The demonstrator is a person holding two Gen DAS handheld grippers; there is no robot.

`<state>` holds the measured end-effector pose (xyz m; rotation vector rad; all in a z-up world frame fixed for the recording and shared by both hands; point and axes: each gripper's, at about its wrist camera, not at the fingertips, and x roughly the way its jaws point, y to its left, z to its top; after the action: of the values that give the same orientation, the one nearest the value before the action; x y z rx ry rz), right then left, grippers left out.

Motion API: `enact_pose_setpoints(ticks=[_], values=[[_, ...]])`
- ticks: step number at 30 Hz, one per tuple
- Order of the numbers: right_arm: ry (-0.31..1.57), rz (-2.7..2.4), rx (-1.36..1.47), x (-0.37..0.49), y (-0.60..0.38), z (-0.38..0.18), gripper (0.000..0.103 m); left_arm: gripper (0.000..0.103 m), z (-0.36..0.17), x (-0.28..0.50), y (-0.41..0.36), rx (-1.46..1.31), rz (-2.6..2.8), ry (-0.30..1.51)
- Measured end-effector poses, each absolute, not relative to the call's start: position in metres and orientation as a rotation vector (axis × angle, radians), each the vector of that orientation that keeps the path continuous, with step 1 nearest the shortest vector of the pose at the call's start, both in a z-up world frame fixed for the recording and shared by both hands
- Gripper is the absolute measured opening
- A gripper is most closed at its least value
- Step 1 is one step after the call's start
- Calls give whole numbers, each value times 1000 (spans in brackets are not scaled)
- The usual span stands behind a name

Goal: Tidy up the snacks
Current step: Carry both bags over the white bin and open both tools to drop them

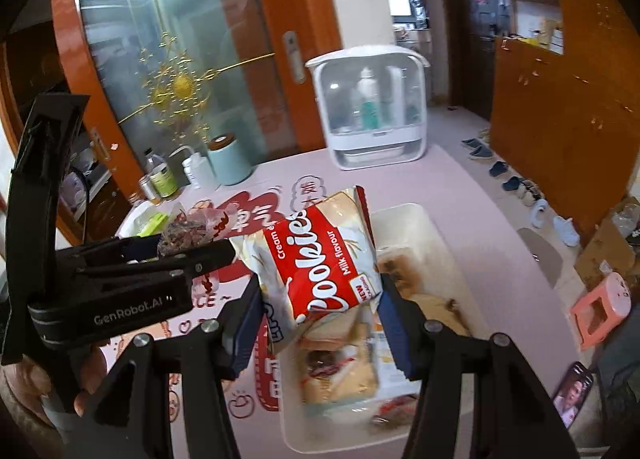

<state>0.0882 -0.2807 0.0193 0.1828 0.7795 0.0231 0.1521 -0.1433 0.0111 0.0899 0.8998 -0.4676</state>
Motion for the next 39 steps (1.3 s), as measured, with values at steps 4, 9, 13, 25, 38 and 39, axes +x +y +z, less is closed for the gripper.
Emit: enact_pose_setpoints(ticks=[4, 9, 13, 25, 38, 39], values=[[791, -6, 204, 81, -297, 14, 56, 59, 10, 148, -163, 117, -474, 905], [821, -36, 212, 77, -311, 4, 56, 59, 8, 145, -179, 141, -487, 908], [837, -44, 221, 76, -317, -3, 56, 59, 5, 147, -188, 153, -487, 916], [865, -50, 226, 90, -320, -13, 56, 59, -6, 166, -212, 195, -493, 935], [916, -70, 204, 114, -321, -29, 58, 59, -24, 189, -232, 223, -493, 978], [922, -75, 199, 117, -320, -30, 58, 60, -27, 193, -234, 224, -489, 984]])
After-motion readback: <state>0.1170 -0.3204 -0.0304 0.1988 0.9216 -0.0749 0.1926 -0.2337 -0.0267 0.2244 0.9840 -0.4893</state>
